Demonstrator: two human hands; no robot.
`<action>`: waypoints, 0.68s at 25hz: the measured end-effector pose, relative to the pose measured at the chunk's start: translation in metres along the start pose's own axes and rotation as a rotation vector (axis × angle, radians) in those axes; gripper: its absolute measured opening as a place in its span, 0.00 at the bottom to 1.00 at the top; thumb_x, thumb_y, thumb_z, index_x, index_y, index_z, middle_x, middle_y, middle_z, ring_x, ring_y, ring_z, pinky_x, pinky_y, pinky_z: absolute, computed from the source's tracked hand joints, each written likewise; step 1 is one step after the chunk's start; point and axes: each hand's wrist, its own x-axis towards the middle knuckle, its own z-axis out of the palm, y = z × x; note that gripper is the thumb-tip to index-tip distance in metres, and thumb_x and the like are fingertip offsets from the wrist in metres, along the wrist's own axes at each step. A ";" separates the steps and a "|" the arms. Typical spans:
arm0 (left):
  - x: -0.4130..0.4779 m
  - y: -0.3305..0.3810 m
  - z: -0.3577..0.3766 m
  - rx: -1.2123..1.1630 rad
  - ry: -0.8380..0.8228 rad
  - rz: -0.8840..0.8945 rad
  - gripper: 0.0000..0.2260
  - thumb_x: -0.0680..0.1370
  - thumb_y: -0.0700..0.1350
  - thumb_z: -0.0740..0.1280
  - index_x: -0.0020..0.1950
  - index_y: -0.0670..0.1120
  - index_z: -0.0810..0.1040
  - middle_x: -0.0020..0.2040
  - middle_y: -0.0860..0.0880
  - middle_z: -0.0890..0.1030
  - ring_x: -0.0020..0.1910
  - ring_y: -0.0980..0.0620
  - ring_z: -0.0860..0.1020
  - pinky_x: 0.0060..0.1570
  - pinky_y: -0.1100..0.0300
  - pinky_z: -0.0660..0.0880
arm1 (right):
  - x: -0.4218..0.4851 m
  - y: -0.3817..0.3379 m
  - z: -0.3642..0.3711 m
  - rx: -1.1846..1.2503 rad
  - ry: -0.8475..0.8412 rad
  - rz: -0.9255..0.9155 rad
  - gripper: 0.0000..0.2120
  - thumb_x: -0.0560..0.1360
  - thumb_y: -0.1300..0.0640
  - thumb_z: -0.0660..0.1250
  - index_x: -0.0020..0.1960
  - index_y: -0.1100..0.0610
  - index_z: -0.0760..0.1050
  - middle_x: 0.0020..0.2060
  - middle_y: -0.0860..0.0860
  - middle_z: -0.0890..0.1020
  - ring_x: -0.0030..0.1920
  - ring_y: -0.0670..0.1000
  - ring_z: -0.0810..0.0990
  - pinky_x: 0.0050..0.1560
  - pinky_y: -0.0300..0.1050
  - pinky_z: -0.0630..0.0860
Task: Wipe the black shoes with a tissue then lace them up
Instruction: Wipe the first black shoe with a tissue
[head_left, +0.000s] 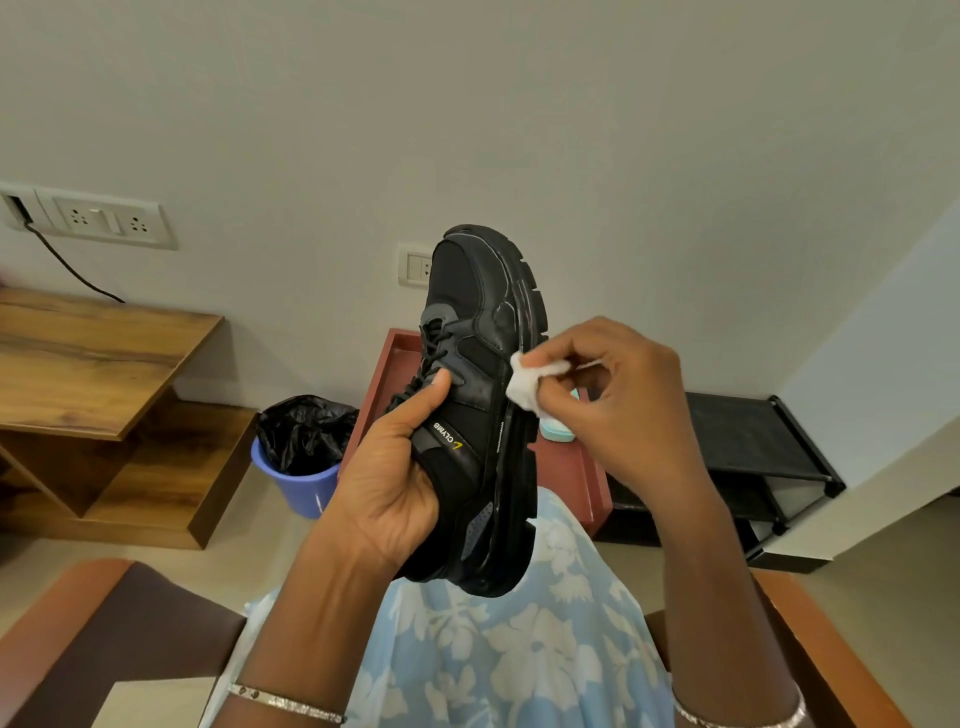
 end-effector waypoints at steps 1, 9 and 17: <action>0.000 0.000 0.000 0.007 0.001 0.000 0.17 0.81 0.44 0.65 0.67 0.38 0.78 0.64 0.37 0.80 0.64 0.39 0.79 0.65 0.40 0.74 | 0.005 0.000 -0.001 -0.011 0.050 0.013 0.11 0.72 0.66 0.73 0.48 0.52 0.85 0.44 0.45 0.83 0.45 0.46 0.82 0.43 0.41 0.81; -0.005 0.005 0.002 -0.032 -0.025 -0.013 0.16 0.81 0.46 0.64 0.55 0.35 0.84 0.60 0.34 0.81 0.57 0.37 0.82 0.55 0.36 0.77 | -0.023 -0.005 -0.005 0.006 -0.410 0.010 0.12 0.70 0.67 0.75 0.46 0.51 0.86 0.41 0.41 0.83 0.45 0.45 0.81 0.41 0.33 0.77; -0.004 0.003 -0.004 0.035 0.014 -0.020 0.17 0.79 0.45 0.67 0.66 0.38 0.79 0.64 0.37 0.80 0.63 0.37 0.79 0.63 0.36 0.74 | 0.022 0.008 -0.003 -0.065 0.151 -0.075 0.09 0.73 0.65 0.74 0.50 0.53 0.85 0.44 0.47 0.84 0.44 0.46 0.82 0.41 0.38 0.80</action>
